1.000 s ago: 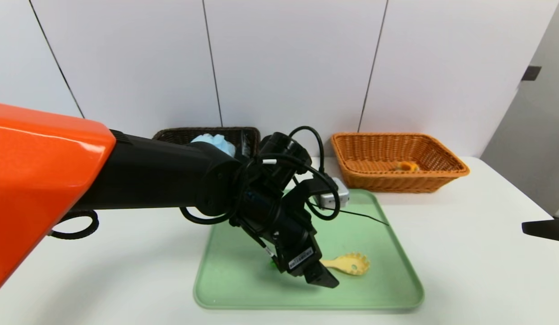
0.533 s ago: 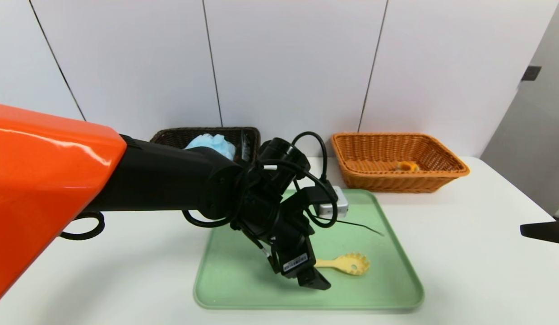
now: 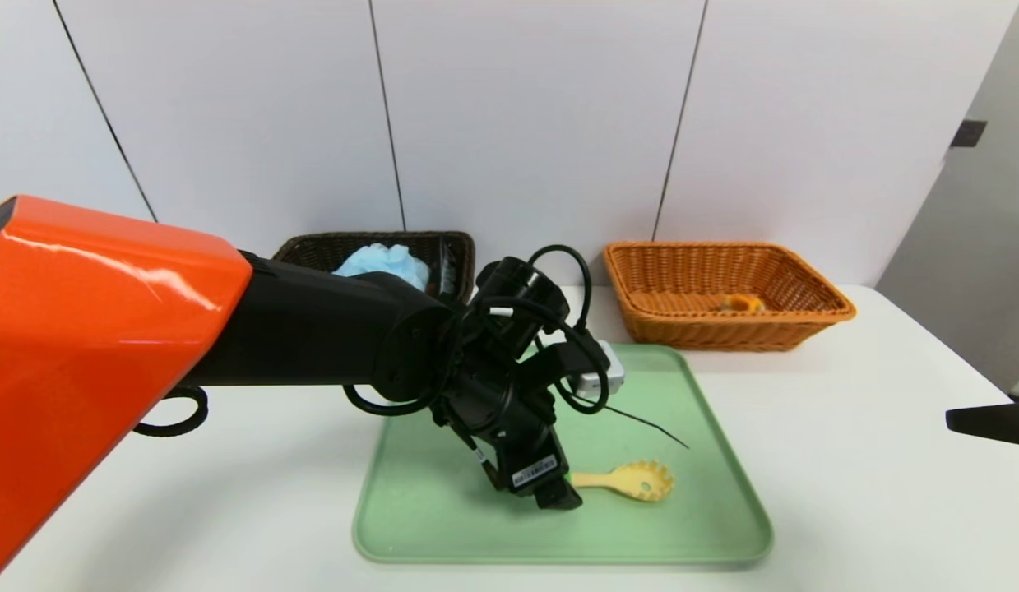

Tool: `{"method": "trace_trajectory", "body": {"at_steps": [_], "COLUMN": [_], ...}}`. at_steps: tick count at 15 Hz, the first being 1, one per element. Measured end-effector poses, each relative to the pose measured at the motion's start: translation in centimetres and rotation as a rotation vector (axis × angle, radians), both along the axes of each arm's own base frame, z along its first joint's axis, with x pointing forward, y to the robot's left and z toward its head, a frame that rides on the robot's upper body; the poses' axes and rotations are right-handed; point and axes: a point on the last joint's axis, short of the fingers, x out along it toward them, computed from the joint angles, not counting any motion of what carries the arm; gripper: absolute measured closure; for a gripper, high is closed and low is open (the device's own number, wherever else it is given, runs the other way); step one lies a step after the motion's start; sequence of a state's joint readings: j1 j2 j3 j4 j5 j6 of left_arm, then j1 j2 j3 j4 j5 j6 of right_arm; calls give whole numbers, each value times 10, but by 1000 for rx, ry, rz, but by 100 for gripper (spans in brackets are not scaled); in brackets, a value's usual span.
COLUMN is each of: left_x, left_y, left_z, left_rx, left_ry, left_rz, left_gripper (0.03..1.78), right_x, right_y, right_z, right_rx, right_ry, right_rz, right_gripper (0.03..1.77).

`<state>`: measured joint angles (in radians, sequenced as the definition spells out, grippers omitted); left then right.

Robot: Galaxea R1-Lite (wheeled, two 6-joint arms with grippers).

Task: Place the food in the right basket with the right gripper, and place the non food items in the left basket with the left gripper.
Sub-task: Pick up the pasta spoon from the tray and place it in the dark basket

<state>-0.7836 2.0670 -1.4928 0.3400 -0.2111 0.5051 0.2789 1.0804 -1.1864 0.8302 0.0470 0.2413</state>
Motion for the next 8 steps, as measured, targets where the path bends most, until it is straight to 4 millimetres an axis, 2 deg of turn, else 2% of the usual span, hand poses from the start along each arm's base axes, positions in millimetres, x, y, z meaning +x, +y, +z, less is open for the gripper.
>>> {"method": "trace_trajectory", "body": {"at_steps": [8], "left_x": [-6], "left_y": [-7], "left_z": [2], "left_rx": [-22], "left_ry": [36], "left_rz": [18], "left_gripper": [12], "right_x": [0], "right_y": [0], "right_z": [-3], "right_rx": [-4], "right_ry": [8], "right_rz": [-1], "right_gripper": [10]}}
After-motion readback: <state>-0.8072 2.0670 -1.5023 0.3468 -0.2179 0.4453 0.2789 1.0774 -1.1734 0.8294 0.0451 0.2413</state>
